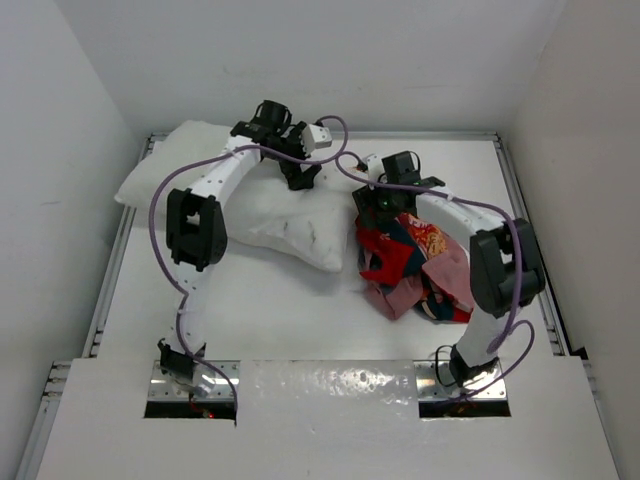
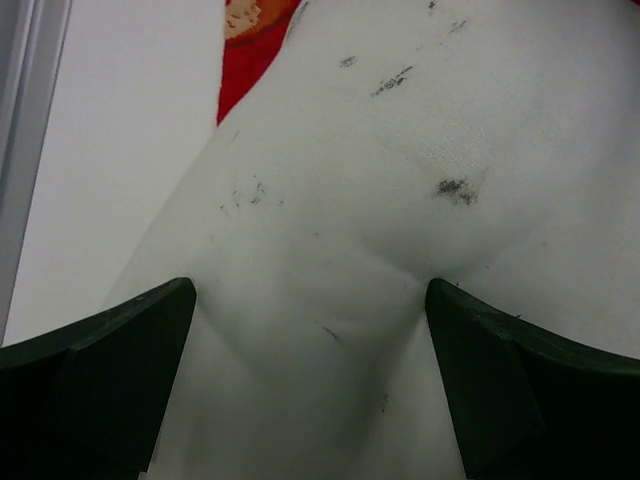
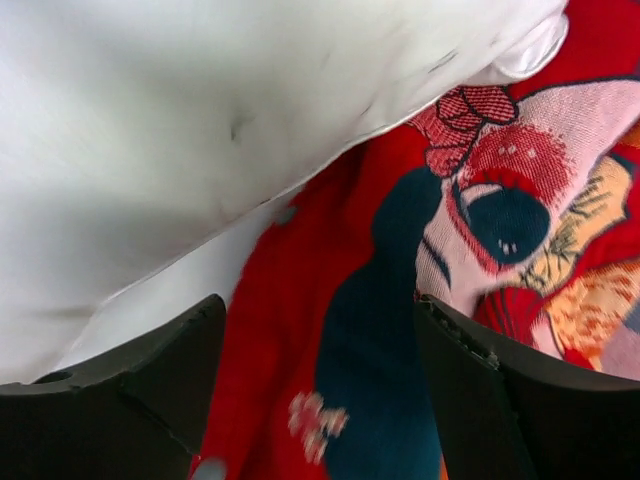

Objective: Put the pillow into the pillowcase

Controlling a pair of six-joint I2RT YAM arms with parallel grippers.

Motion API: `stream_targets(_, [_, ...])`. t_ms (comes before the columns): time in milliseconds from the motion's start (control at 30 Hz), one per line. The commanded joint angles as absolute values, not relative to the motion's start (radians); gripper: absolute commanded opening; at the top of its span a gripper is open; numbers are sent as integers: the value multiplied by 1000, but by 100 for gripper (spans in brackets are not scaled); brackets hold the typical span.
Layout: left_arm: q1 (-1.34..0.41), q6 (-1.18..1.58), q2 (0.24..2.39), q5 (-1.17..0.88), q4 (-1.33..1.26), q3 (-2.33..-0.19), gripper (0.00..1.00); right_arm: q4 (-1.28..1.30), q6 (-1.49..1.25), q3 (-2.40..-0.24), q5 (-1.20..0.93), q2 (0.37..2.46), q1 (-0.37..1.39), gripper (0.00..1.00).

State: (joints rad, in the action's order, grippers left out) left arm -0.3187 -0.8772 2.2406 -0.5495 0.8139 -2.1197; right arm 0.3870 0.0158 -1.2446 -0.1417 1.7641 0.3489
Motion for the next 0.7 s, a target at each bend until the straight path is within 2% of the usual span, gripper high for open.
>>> stream_targets(0, [-316,-948,2319,-609,845,-2234,100,258,8,-1210,-100,1816,344,73])
stream_targets(100, [-319,-999,2326,-505,825,-2119,100,184,-32,-1170,-19,1857,331,59])
stream_targets(133, [-319,-1009,2322,-461,825,-2053,82,181,-40,-1175,-5,1871,325,51])
stream_targets(167, [-318,-1015,2319,-445,825,-2027,68,179,-69,-1189,-2,1885,310,25])
stream_targets(200, [-318,-1011,2310,-436,830,-2005,53,175,-86,-1192,20,1900,301,12])
stream_targets(233, [-318,-1005,2304,-430,841,-1972,10,169,-98,-1193,20,1904,290,3])
stream_targets(267, [-316,-985,2296,-416,850,-1954,0,158,-119,-1192,18,1905,267,0])
stream_targets(400, [-261,-910,2183,-469,876,-1899,0,158,-152,-1192,5,1855,222,0])
stream_targets(500, [-199,-851,2056,-532,882,-1902,0,158,-152,-1192,-18,1741,213,0])
stream_targets(667, [-227,-992,1855,-479,951,-1798,0,132,-195,-1192,-63,1591,213,0])
